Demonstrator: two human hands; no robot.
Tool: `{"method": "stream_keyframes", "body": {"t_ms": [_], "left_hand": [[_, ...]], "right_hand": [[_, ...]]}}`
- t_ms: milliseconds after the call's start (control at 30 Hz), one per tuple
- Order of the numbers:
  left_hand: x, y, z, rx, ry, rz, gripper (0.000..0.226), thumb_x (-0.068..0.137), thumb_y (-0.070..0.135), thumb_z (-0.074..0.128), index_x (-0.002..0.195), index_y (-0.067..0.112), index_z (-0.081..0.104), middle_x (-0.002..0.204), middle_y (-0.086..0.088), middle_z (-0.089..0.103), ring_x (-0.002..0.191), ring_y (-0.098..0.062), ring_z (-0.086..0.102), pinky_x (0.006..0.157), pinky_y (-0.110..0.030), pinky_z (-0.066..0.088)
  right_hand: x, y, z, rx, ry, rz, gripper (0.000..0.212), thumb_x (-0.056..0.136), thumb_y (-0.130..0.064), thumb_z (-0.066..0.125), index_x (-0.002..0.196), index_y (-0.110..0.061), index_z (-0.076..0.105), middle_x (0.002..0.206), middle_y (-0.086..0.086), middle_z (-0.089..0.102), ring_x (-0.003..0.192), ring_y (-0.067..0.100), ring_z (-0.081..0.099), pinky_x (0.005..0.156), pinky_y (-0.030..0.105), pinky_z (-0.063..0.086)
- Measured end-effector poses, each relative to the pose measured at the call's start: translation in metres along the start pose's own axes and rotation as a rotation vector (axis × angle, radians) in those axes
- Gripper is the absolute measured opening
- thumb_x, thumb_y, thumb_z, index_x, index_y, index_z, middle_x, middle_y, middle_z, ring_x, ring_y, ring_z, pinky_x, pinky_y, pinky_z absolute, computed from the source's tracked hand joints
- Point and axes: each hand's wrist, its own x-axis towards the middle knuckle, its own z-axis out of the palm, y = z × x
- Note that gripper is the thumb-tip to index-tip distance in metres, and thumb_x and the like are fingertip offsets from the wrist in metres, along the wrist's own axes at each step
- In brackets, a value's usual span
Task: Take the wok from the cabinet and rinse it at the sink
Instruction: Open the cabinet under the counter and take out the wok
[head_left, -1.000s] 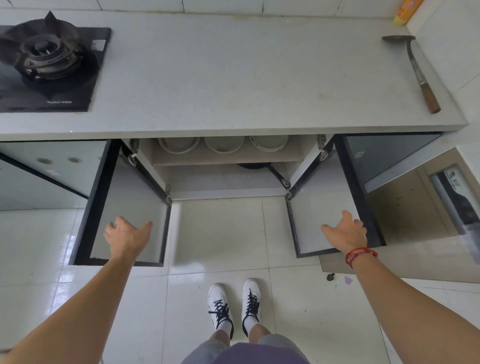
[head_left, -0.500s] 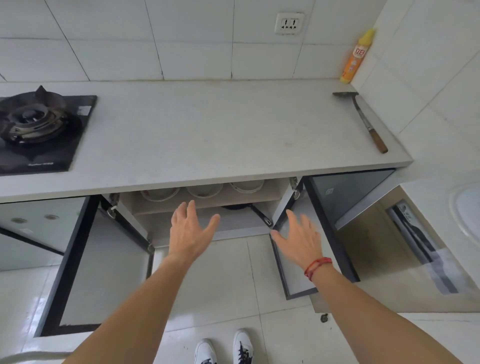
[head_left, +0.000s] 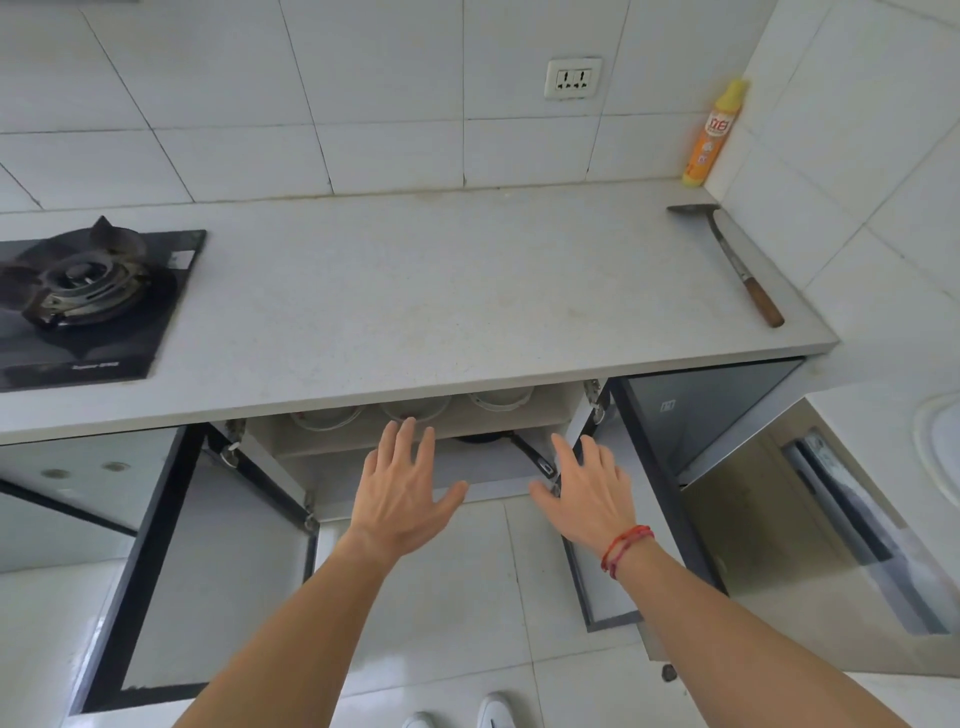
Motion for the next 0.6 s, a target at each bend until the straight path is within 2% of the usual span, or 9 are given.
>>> {"method": "stream_keyframes", "body": {"t_ms": [167, 367, 600], "left_hand": [[0.012, -0.006, 0.002, 0.021, -0.043, -0.01, 0.099, 0.079, 0.075, 0.013, 0.154, 0.013, 0.029, 0.163, -0.016, 0.022, 0.152, -0.035, 0.011, 0.118, -0.047, 0.022], [0.042, -0.017, 0.017, 0.001, -0.078, 0.067, 0.086, 0.084, 0.068, 0.03, 0.142, 0.008, 0.049, 0.143, -0.017, 0.05, 0.137, -0.037, 0.041, 0.105, -0.048, 0.041], [0.092, -0.043, 0.041, -0.023, -0.141, 0.199, 0.09, 0.081, 0.071, 0.024, 0.144, 0.009, 0.046, 0.144, -0.013, 0.048, 0.134, -0.033, 0.043, 0.106, -0.045, 0.04]], "right_hand": [[0.011, 0.003, 0.008, -0.016, -0.025, 0.013, 0.066, 0.089, -0.054, 0.043, 0.147, -0.023, 0.035, 0.13, 0.006, 0.047, 0.114, 0.024, 0.045, 0.087, 0.037, 0.039], [0.027, 0.003, 0.02, -0.021, -0.039, 0.07, 0.061, 0.087, -0.054, 0.042, 0.14, -0.025, 0.042, 0.119, 0.004, 0.052, 0.104, 0.023, 0.049, 0.082, 0.037, 0.04], [0.043, -0.009, 0.042, -0.055, -0.094, 0.233, 0.065, 0.089, -0.054, 0.04, 0.145, -0.021, 0.036, 0.126, 0.007, 0.051, 0.113, 0.025, 0.047, 0.09, 0.039, 0.041]]}}
